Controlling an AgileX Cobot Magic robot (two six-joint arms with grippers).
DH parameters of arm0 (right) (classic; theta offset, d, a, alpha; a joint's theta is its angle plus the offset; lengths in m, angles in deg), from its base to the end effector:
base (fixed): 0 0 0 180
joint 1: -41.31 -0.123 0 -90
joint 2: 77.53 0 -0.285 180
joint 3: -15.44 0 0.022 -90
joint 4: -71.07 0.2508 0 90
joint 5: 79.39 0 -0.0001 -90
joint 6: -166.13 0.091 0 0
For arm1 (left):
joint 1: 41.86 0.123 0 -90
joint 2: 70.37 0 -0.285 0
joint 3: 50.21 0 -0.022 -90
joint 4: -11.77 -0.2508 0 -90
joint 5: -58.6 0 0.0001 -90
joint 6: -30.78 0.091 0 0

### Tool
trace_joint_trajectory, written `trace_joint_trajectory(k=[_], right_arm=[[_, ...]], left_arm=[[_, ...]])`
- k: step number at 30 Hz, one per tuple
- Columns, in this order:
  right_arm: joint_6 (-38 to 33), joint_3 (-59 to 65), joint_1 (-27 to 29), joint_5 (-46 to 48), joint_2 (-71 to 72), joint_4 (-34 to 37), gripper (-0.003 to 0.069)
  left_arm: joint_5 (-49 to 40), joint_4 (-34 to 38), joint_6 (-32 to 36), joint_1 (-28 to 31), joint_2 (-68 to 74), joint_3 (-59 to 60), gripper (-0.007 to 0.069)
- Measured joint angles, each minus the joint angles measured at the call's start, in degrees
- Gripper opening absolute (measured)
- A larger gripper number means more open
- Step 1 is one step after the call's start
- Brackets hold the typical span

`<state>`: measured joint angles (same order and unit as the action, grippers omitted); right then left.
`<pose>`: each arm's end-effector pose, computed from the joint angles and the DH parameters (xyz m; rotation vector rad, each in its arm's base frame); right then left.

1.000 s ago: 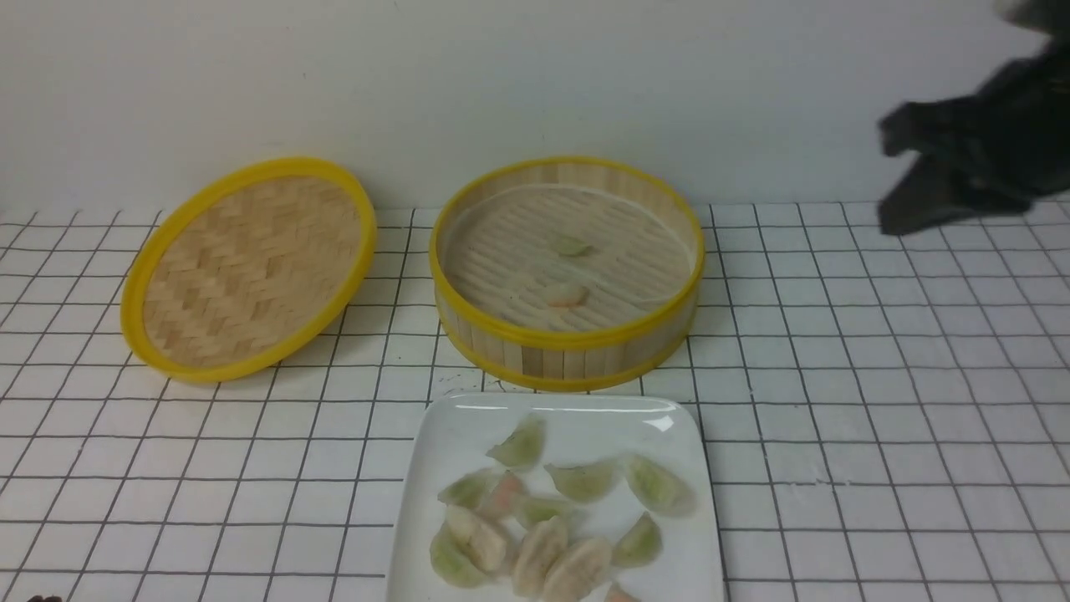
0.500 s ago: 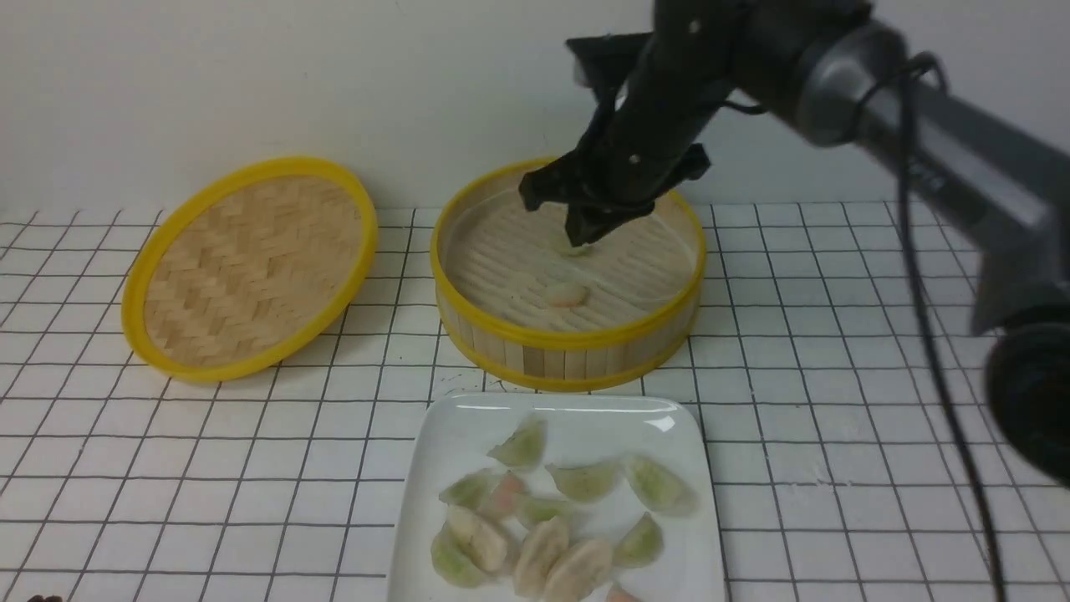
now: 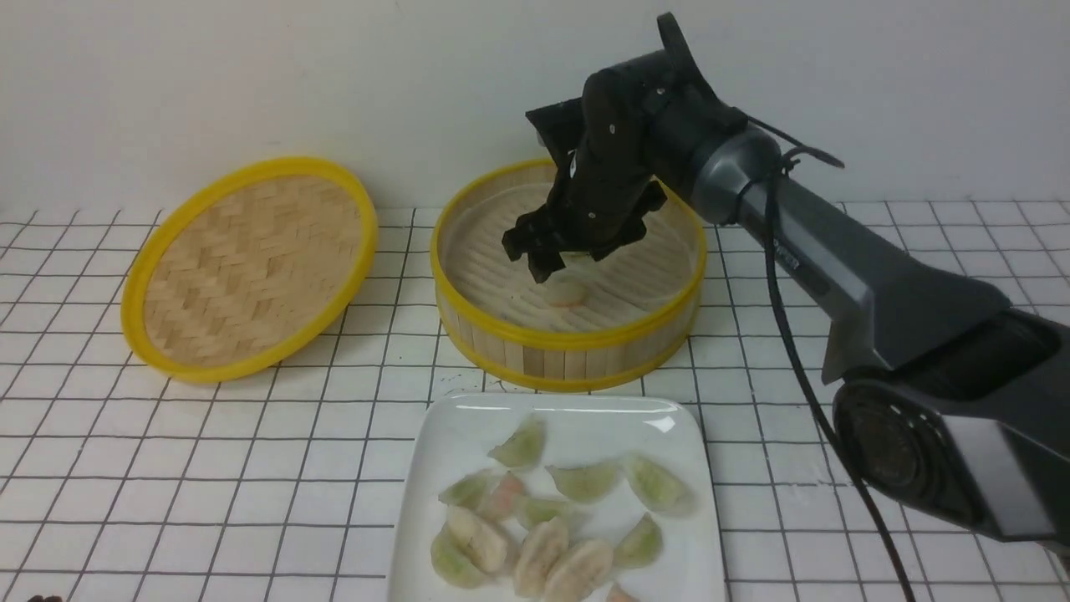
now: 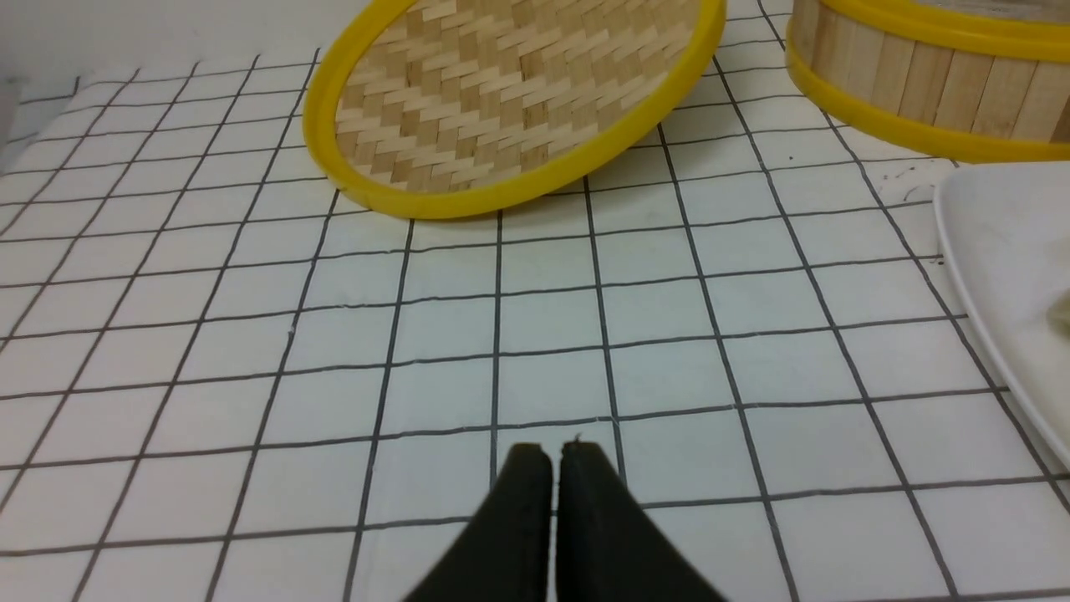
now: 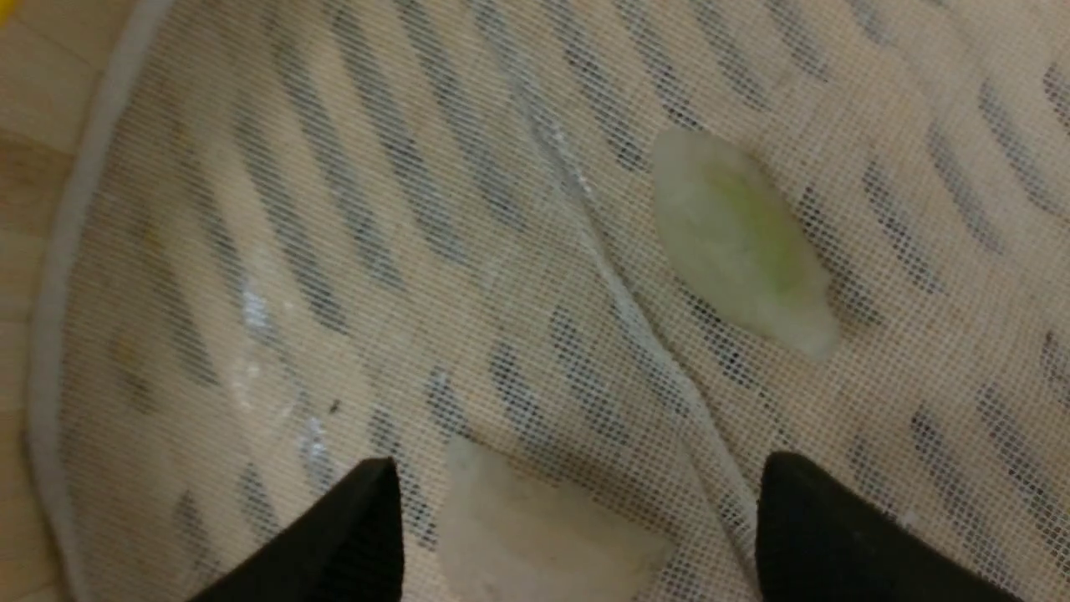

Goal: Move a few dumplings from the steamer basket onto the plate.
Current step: Use the right arm to grab a dumpling from inside the steamer

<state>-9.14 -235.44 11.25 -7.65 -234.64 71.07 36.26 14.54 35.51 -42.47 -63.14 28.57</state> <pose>0.4721 0.2732 0.1879 -0.6074 2.7028 0.1612 0.0522 -0.0022 0.1696 0.0584 1.8897 0.0012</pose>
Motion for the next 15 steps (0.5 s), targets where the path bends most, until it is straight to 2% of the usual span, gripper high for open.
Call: trace_joint_trajectory(k=[4,7,8,9,15], right_arm=[[0.0,0.0,0.0,0.0,-1.77,0.62,0.0517],[-0.02,0.0,0.0,-0.2,-2.35,1.18,0.0439],[-0.07,0.0,0.0,-0.33,-2.35,1.08,0.0372],[-0.07,0.0,0.0,-0.34,-2.35,1.04,0.036],[-0.07,1.61,0.0,0.07,1.87,4.7,0.036]], left_arm=[[0.0,0.0,0.0,0.0,0.0,0.0,-0.0006],[0.0,0.0,0.0,0.0,0.0,0.0,-0.0006],[0.0,0.0,0.0,0.0,0.0,0.0,-0.0006],[0.0,0.0,0.0,0.0,0.0,0.0,-0.0006],[0.0,0.0,0.0,0.0,0.0,0.0,-0.0006]])
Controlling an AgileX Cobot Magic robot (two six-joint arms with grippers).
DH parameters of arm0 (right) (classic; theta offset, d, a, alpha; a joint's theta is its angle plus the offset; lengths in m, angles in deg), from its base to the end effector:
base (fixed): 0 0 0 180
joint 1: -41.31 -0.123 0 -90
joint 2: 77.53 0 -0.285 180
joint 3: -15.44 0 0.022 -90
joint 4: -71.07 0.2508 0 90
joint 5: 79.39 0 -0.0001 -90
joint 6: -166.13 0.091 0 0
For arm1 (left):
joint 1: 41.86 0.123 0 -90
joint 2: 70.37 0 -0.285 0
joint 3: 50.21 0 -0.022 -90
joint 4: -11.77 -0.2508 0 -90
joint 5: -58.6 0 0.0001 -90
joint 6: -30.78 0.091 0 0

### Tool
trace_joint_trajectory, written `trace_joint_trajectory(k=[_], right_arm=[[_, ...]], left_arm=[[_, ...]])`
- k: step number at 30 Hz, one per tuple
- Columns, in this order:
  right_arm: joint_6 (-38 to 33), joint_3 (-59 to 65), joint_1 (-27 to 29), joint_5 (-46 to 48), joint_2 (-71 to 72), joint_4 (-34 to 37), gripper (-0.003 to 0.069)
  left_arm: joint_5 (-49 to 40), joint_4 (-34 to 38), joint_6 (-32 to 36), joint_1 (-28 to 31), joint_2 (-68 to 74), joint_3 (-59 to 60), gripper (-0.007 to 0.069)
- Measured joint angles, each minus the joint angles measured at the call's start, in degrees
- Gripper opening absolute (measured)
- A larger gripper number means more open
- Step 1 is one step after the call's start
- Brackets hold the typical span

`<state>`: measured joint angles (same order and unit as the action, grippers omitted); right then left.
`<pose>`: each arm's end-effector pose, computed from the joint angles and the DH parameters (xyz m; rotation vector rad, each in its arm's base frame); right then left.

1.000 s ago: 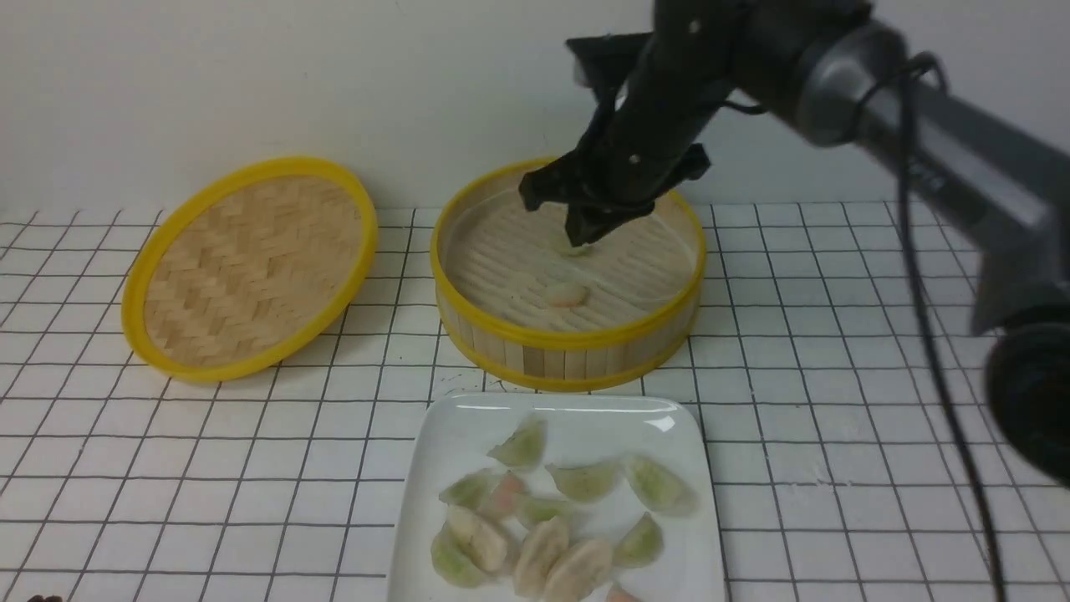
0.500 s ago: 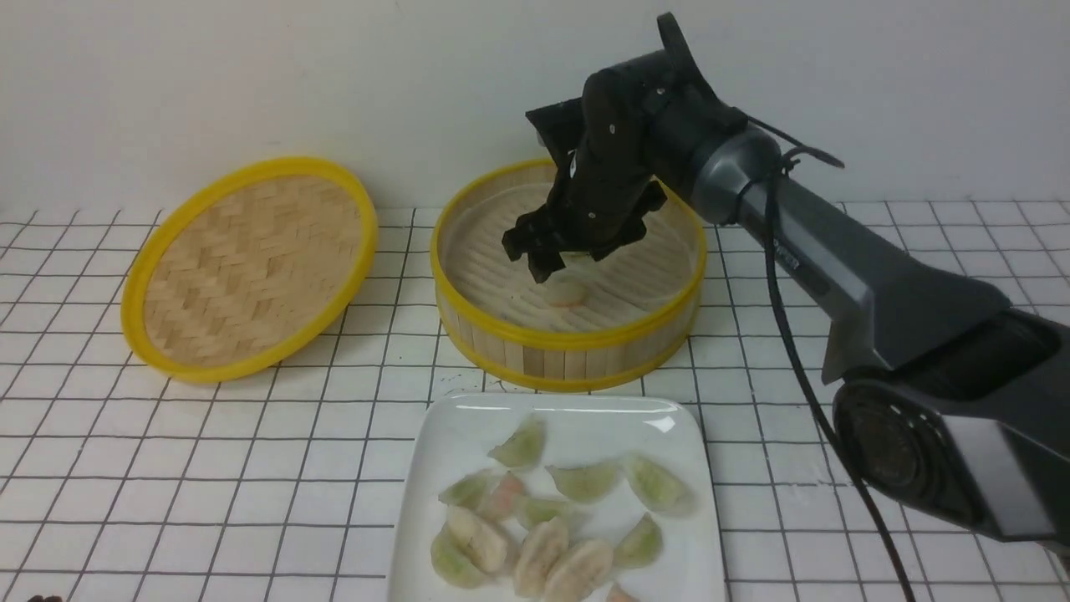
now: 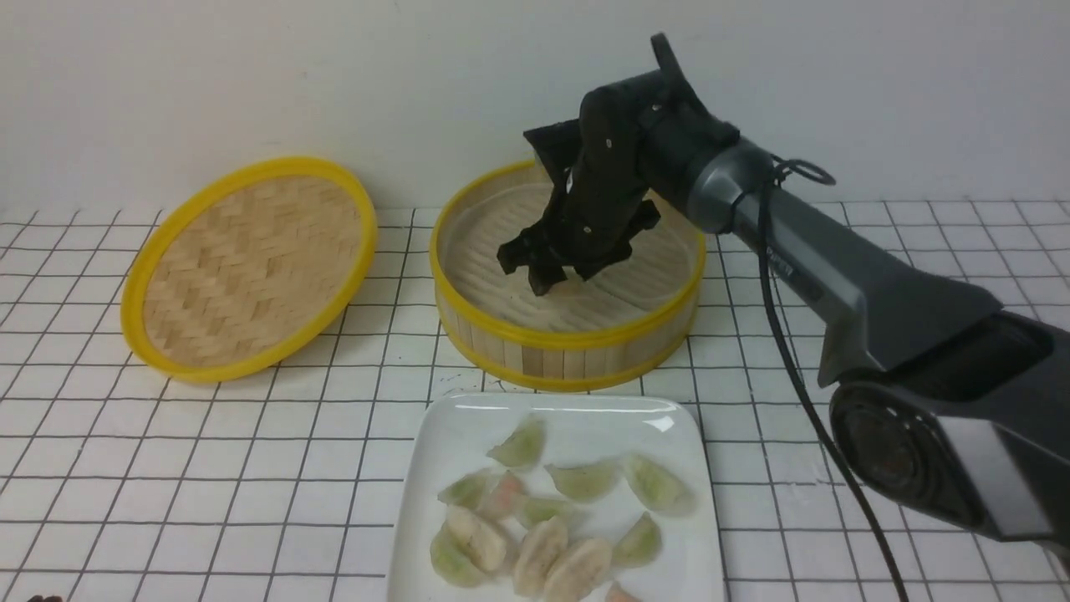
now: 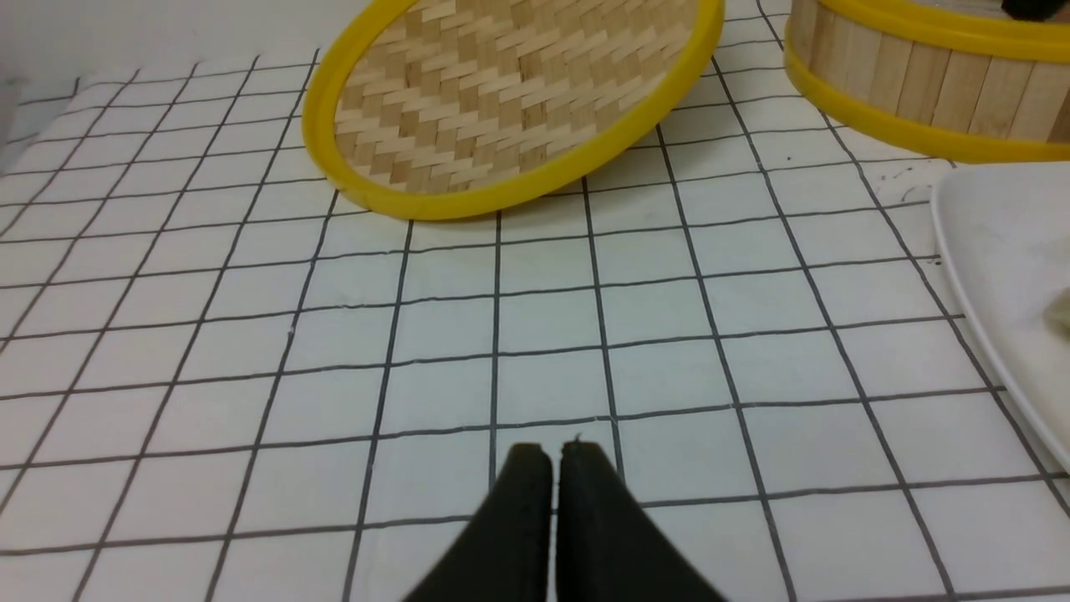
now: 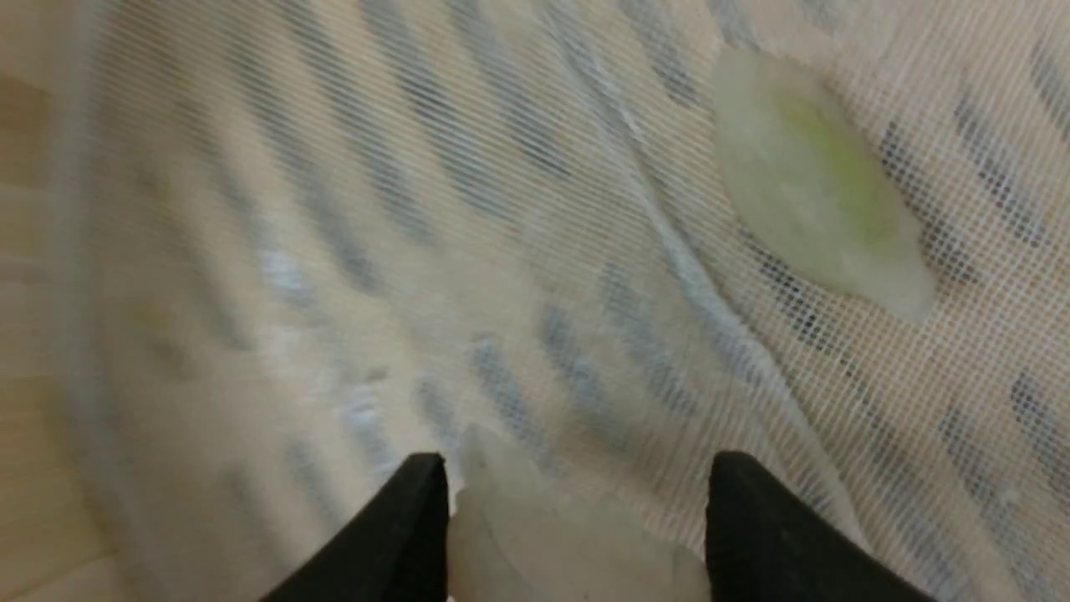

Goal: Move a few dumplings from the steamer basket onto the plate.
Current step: Use the right arm to grab a dumpling from inside the steamer, then use the right arm to put the dumpling into the plate, then use the right arm to grab a dumpling from inside the steamer

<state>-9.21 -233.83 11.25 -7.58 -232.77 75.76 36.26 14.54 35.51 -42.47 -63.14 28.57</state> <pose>0.4653 0.2775 0.1979 -0.5979 2.7182 0.2731 0.0522 -0.0022 0.1696 0.0584 1.8897 0.0012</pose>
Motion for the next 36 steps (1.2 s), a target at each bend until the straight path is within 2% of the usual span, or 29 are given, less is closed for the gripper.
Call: trace_joint_trajectory(k=[4,7,8,10,14,19,26,30,33,36], right_arm=[[0.0,11.91,-0.12,-0.3,12.49,5.28,0.036],[0.0,26.36,-0.81,-0.52,24.28,7.69,0.036],[0.0,26.36,-0.89,-0.52,24.9,7.7,0.036],[-0.43,36.78,-2.65,-0.42,30.94,7.85,0.036],[-2.94,45.77,-4.94,-0.23,32.08,7.85,0.036],[-3.88,47.41,-5.27,-0.97,28.54,7.98,0.037],[-4.07,47.28,-5.27,-2.54,25.99,6.84,0.0492],[-4.07,42.9,-4.97,-3.45,25.92,2.18,0.0527],[-4.12,36.79,-3.22,-7.48,25.03,-2.81,0.0533],[-4.12,29.58,-0.6,-9.53,22.6,-3.7,0.0534]], left_arm=[[0.0,0.0,0.0,0.0,0.0,0.0,-0.0006],[0.0,0.0,0.0,0.0,0.0,0.0,-0.0006],[0.0,0.0,0.0,0.0,0.0,0.0,-0.0006],[0.0,0.0,0.0,0.0,0.0,0.0,-0.0006],[0.0,0.0,0.0,0.0,0.0,0.0,-0.0006],[0.0,0.0,0.0,0.0,0.0,0.0,-0.0006],[0.0,0.0,0.0,0.0,0.0,0.0,-0.0006],[0.0,0.0,0.0,0.0,0.0,0.0,-0.0006],[0.0,0.0,0.0,0.0,0.0,0.0,-0.0006],[0.0,0.0,0.0,0.0,0.0,0.0,-0.0006]])
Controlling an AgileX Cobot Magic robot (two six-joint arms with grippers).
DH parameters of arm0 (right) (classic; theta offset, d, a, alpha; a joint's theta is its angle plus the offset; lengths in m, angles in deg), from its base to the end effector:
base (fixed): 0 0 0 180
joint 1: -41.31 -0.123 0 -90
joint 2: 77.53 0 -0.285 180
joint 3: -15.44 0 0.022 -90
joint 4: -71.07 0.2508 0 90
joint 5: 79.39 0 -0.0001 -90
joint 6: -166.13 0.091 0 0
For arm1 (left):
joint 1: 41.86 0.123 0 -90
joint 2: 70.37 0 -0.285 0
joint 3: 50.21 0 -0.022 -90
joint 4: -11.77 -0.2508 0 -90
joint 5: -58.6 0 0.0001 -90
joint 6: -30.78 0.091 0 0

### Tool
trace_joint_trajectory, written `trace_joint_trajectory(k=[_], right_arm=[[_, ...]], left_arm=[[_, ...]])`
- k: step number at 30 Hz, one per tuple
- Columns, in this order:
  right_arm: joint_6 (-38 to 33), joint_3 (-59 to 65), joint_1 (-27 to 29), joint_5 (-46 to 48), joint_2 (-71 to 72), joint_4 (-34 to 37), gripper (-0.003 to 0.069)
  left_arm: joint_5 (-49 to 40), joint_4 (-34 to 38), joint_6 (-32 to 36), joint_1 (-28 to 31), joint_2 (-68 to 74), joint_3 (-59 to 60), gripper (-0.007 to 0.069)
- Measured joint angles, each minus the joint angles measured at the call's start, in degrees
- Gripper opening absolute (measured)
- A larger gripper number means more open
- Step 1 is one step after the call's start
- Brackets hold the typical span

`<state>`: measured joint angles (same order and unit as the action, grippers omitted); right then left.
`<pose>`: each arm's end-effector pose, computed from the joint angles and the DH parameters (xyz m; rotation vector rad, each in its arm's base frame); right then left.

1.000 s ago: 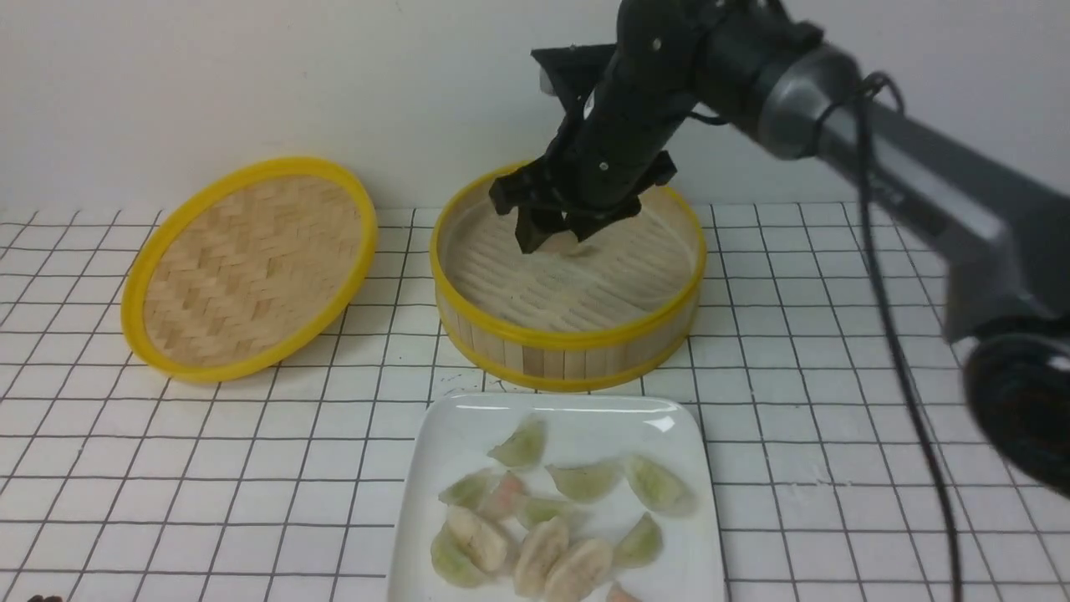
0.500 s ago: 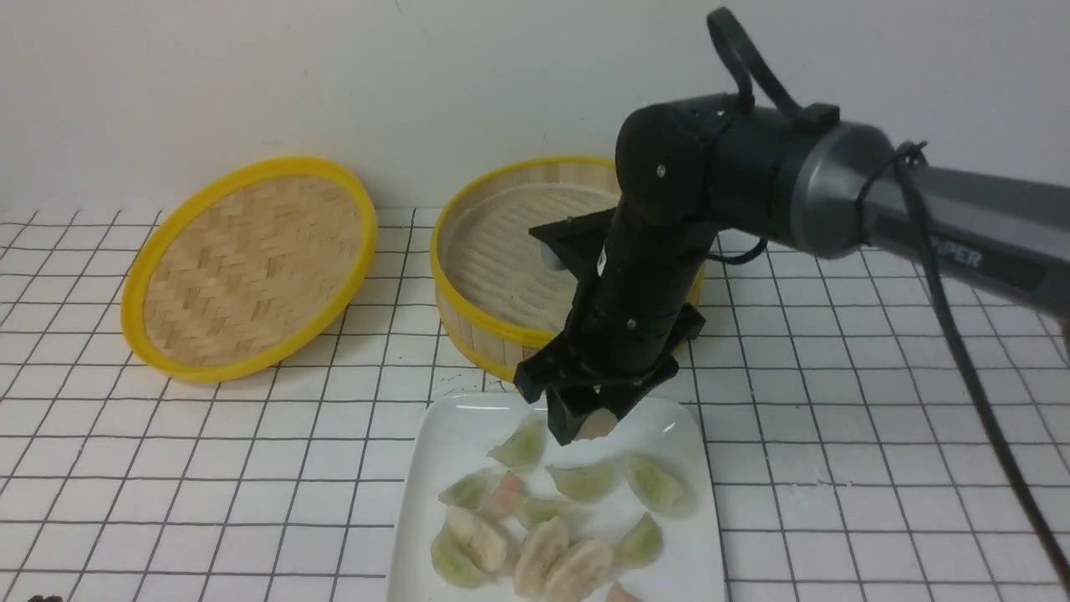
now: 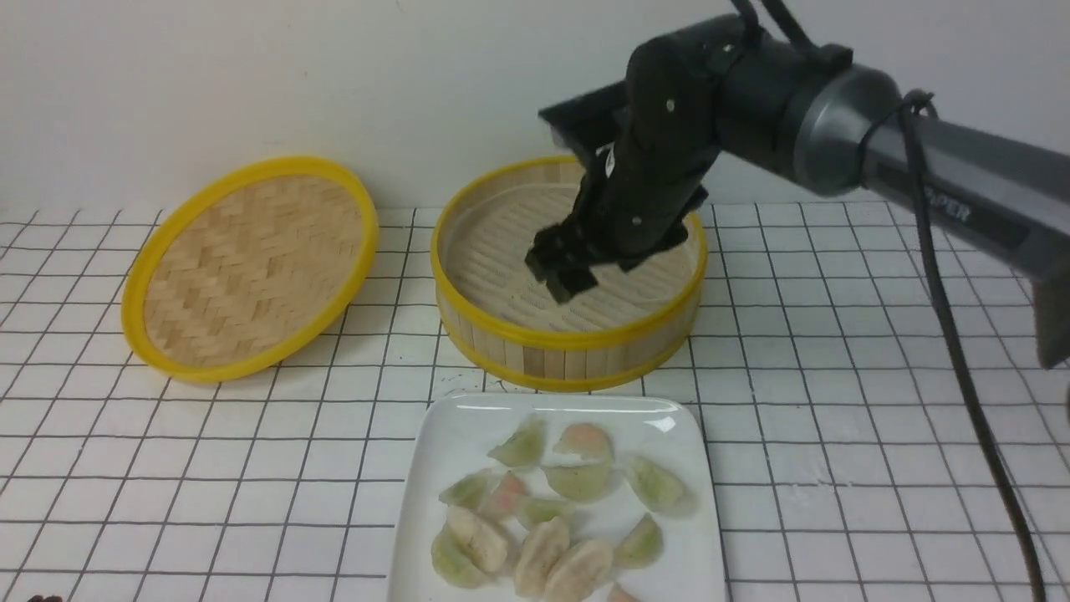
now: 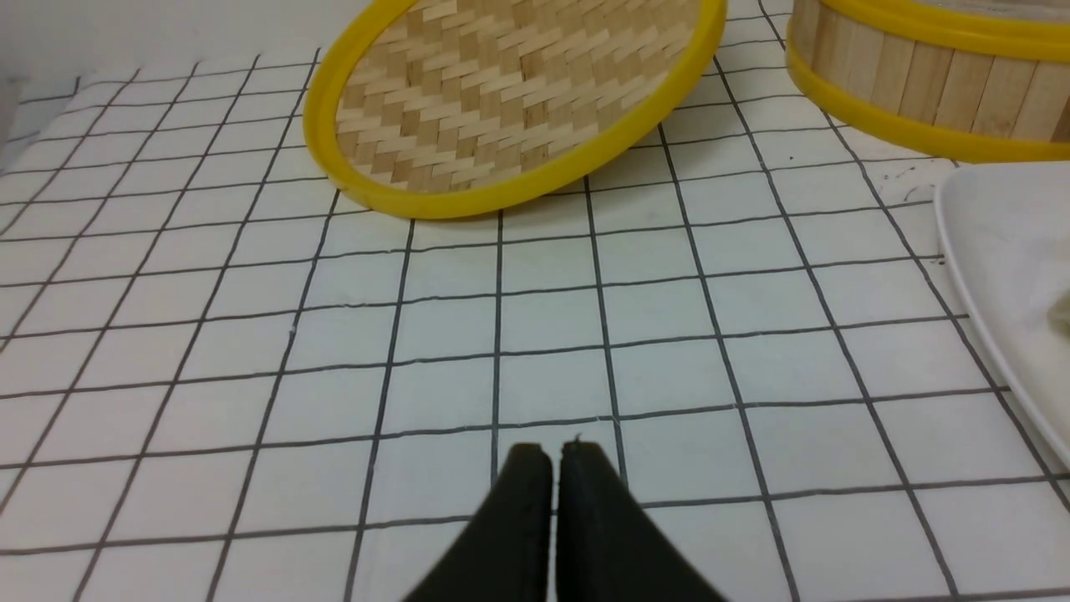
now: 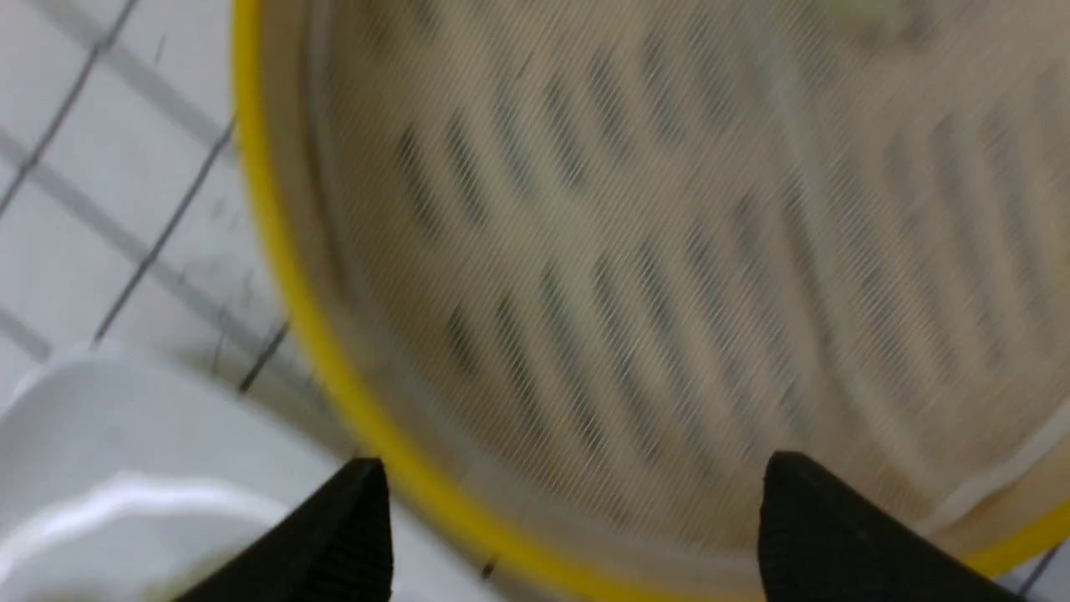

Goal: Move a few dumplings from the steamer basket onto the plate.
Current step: Use the right arm to grab a dumpling from inside the steamer

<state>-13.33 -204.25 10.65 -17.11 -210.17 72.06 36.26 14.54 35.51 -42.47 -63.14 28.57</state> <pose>0.4145 0.2473 0.2591 -0.7016 2.6320 0.1832 0.0522 -0.0022 0.1696 0.0584 1.8897 0.0012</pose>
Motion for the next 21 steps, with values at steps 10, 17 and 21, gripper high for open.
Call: trace_joint_trajectory(k=[10,17,21], right_arm=[[-11.02,-24.39,6.26,1.17,-18.35,4.62,0.0534],[-19.9,-30.85,6.48,1.31,-25.06,5.78,0.0536],[-22.49,-31.18,6.6,-0.17,-26.33,5.83,0.0536]], left_arm=[[0.0,0.0,0.0,0.0,0.0,0.0,-0.0006],[0.0,0.0,0.0,0.0,0.0,0.0,-0.0006],[0.0,0.0,0.0,0.0,0.0,0.0,-0.0006]])
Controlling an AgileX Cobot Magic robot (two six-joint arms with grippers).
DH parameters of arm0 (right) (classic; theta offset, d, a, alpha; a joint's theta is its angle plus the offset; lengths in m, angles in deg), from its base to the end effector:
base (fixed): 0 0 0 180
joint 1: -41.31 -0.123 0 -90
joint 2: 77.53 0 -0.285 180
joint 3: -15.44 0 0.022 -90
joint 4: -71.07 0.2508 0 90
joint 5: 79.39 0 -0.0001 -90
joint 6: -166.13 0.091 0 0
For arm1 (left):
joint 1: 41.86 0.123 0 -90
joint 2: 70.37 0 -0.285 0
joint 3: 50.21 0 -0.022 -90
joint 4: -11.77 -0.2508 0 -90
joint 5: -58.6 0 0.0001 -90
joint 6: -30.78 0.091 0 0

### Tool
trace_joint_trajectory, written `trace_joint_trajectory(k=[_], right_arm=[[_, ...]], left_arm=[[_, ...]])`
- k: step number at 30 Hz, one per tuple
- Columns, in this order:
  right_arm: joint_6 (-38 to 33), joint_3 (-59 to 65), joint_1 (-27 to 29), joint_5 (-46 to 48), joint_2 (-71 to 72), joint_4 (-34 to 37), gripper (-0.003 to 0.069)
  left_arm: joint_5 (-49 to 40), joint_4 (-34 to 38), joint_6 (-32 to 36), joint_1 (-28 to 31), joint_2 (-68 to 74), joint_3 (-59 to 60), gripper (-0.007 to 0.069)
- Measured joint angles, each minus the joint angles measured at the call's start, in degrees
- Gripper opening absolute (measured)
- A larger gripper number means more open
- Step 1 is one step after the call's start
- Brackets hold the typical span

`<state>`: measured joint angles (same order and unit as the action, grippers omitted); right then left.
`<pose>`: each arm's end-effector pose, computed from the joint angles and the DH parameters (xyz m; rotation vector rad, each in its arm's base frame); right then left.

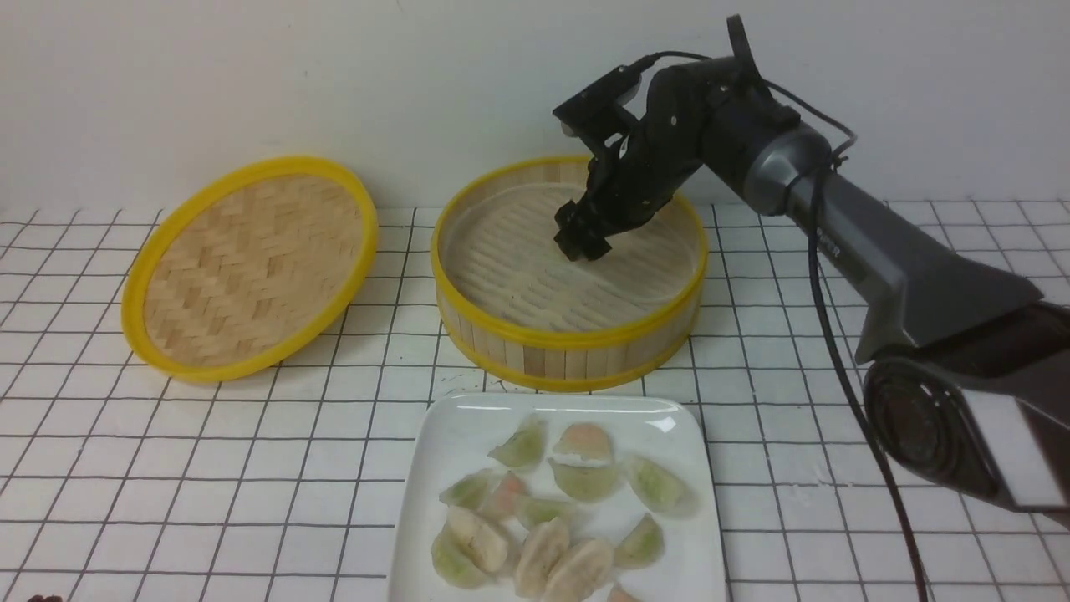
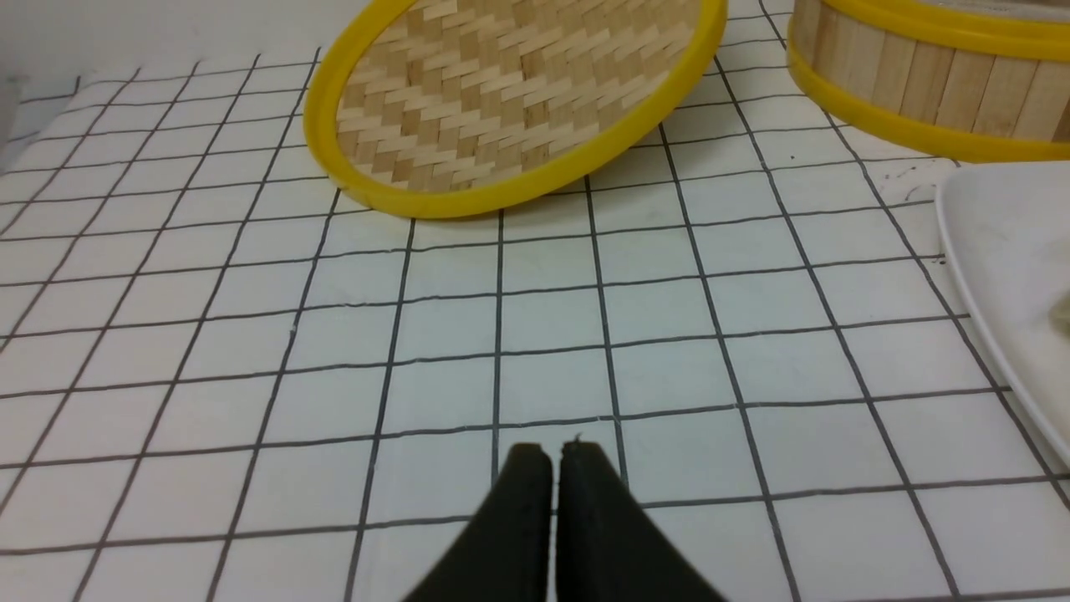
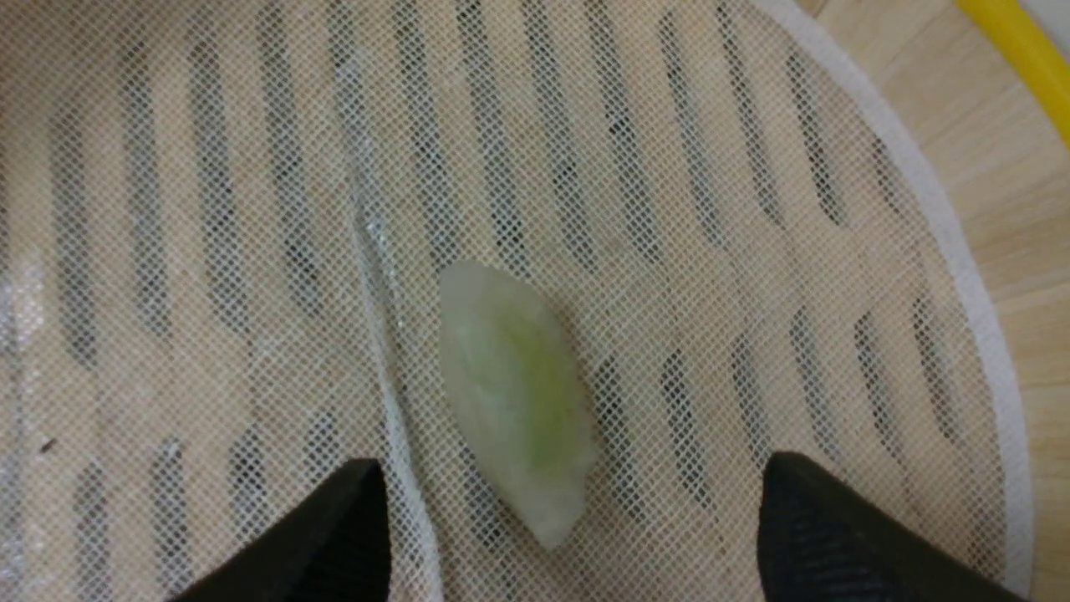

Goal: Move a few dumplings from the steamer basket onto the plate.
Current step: Use the right arm to grab a dumpling from inside the steamer

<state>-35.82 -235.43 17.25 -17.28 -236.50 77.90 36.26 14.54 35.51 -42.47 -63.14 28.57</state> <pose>0.5084 0.2375 0.1771 -0.9901 2.4250 0.1704 0.0522 -0.0022 0.1696 0.0584 1.8897 0.0012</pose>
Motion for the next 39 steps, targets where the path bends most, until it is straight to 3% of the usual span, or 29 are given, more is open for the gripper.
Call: trace_joint_trajectory(k=[9,12,19,21,30,39], right_arm=[[-5.46,0.0,0.06,-1.7,-2.02,3.54,0.052],[-6.46,0.0,0.1,-1.69,-2.07,4.41,0.0453],[-7.31,0.0,0.1,0.38,-2.18,6.39,0.01],[-6.27,-0.25,0.1,0.87,-2.07,6.27,0.0046],[-1.63,-6.59,0.1,9.26,-1.63,6.08,0.0006],[6.76,-8.0,0.1,9.81,-0.49,2.31,0.0006]], left_arm=[[0.0,0.0,0.0,0.0,0.0,0.0,-0.0006],[0.0,0.0,0.0,0.0,0.0,0.0,-0.0006],[0.0,0.0,0.0,0.0,0.0,0.0,-0.0006],[0.0,0.0,0.0,0.0,0.0,0.0,-0.0006],[0.0,0.0,0.0,0.0,0.0,0.0,-0.0006],[0.0,0.0,0.0,0.0,0.0,0.0,-0.0006]])
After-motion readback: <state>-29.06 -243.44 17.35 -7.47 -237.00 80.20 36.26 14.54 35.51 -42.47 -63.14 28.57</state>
